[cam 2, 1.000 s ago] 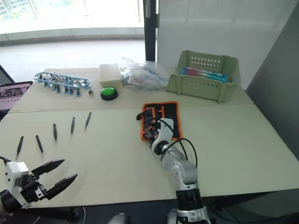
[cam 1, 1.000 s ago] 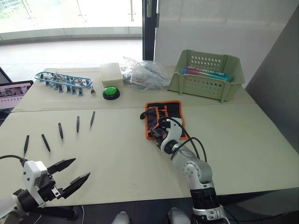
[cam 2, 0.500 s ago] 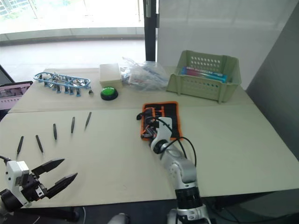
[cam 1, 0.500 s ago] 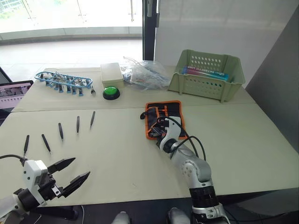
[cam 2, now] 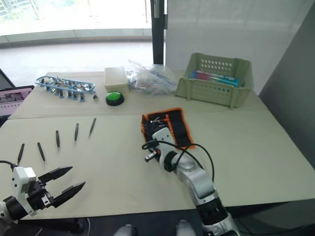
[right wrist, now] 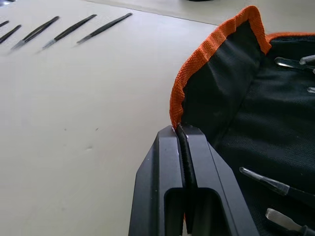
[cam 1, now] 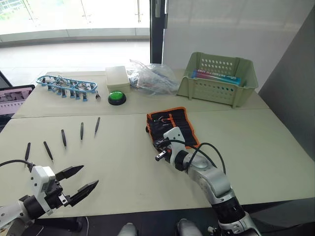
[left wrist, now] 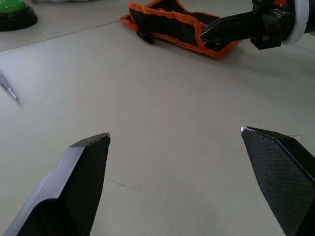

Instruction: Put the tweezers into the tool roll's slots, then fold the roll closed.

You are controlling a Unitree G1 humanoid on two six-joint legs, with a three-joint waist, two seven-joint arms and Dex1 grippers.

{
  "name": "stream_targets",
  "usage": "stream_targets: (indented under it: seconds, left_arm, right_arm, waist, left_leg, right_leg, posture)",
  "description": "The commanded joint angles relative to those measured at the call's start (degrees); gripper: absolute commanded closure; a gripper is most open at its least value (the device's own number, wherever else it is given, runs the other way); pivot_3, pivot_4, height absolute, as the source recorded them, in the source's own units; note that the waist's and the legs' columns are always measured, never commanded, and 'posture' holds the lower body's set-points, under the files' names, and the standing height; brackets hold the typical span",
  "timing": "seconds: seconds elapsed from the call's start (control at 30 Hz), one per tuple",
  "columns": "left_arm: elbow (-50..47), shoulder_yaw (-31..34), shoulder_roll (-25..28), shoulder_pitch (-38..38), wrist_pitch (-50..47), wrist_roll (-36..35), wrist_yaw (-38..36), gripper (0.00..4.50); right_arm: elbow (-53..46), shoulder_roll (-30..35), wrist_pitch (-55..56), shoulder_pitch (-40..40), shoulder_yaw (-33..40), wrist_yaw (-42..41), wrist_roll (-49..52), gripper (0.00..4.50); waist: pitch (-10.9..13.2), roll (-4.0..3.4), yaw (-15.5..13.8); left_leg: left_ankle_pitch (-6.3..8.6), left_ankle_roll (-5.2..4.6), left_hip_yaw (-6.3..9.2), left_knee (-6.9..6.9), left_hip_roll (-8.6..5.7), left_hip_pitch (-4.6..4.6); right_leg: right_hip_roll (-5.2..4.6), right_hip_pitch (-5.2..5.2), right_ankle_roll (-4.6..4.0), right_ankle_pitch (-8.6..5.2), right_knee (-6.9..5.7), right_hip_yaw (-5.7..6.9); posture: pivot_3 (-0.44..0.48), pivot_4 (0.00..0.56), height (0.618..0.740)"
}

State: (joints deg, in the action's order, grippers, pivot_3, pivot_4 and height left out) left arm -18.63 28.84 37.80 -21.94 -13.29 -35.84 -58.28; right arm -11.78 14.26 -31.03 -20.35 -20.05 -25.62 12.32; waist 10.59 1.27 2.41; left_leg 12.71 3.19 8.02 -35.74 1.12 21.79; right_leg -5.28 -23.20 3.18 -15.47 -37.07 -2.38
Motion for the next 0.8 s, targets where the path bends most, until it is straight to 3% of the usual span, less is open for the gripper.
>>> stream_targets:
  seconds: [0.03, 0.23, 0.47, 0.77, 0.8]
  left_arm:
    - [1.0, -2.3, 2.3, 2.9, -0.2, 1.3, -1.0, 0.0]
    - [7.0, -10.3, 5.6, 14.5, 3.7, 6.5, -5.0, 0.0]
    - [26.3, -26.1, 5.7, 39.6, 16.0, 16.4, -17.7, 0.0]
    - [57.4, -39.1, -1.0, 65.1, 50.9, 30.0, -28.3, 0.0]
    - [59.8, -39.4, -1.7, 66.6, 53.1, 29.8, -29.2, 0.26]
  right_arm:
    - [-5.5, 5.0, 7.5, 2.2, -2.6, -8.7, -1.0, 4.47]
    - [-6.3, 14.8, 20.4, 5.1, -5.4, -20.1, -4.5, 4.47]
    - [-3.2, 20.1, 29.6, 4.1, -4.2, -28.0, -6.5, 4.47]
    - [-3.3, 21.7, 30.0, 4.4, -1.4, -29.0, -7.6, 4.47]
    - [-3.6, 21.6, 29.7, 4.7, -1.2, -28.7, -7.8, 4.49]
  waist:
    - [0.0, 0.01, -0.1]
    - [0.0, 0.03, 0.1]
    - [0.0, 0.04, -0.1]
    - [0.0, 0.07, -0.2]
    - [0.0, 0.07, -0.1]
  left_leg:
    - [0.0, 0.0, 0.0, -0.01, 0.0, 0.0]
    - [-0.02, 0.03, -0.01, -0.04, 0.01, -0.03]
    - [-0.25, 0.41, -0.01, -0.09, -0.04, 0.08]
    - [-0.28, 0.43, -0.04, -0.18, -0.08, 0.27]
    - [-0.28, 0.43, -0.04, -0.18, -0.1, 0.28]
  right_leg:
    - [0.0, 0.01, 0.02, 0.0, 0.03, 0.0]
    - [0.03, 0.04, 0.08, 0.05, 0.01, 0.0]
    - [0.01, 0.05, 0.25, 0.19, 0.06, 0.0]
    - [0.0, -0.01, 0.25, 0.36, 0.14, -0.02]
    - [-0.03, 0.0, 0.29, 0.36, 0.17, -0.03]
  posture:
    - [0.0, 0.15, 0.736]
    - [0.0, 0.15, 0.736]
    - [0.0, 0.15, 0.736]
    - [0.0, 0.15, 0.736]
    - [0.0, 0.15, 0.736]
